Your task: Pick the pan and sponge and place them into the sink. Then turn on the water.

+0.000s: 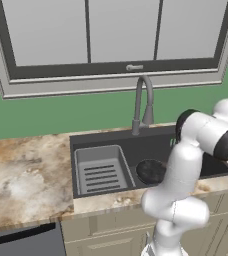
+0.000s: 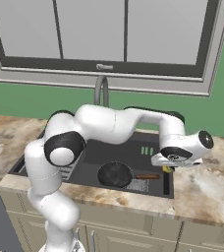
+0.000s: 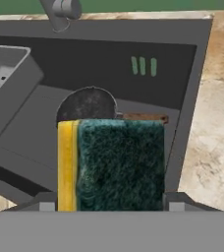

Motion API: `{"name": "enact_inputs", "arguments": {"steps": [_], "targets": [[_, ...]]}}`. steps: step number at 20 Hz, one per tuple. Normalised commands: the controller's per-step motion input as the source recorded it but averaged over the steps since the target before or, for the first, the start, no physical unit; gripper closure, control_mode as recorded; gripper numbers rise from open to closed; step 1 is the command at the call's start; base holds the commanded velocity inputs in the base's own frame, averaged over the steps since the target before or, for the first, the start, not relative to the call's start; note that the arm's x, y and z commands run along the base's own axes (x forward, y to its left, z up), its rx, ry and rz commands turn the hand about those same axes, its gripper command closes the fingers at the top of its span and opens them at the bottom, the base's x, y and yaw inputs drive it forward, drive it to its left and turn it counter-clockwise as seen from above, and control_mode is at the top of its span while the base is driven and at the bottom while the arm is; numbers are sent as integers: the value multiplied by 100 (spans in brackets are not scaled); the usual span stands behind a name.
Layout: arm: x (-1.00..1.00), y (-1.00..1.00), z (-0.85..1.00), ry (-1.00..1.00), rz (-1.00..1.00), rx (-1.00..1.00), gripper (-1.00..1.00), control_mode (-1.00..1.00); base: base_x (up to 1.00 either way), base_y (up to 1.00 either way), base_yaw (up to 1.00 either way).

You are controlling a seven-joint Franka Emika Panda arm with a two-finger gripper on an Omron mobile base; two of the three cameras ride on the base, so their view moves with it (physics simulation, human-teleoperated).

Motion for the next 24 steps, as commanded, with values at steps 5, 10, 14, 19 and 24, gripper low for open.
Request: {"name": "enact_inputs", "arguments": {"steps": [5,10,14,19,24], "targets": [[-1,55,30,-3,0,0,100,-100,0,0,0],[-1,59,6,0,0,0,100,-100,0,0,0],[3,61,0,0,3,0,100,-100,0,0,0],[14,51,-3,3,4,0,100,-100,0,0,0],[29,33,-12,5,6,0,100,-100,0,0,0]]}}
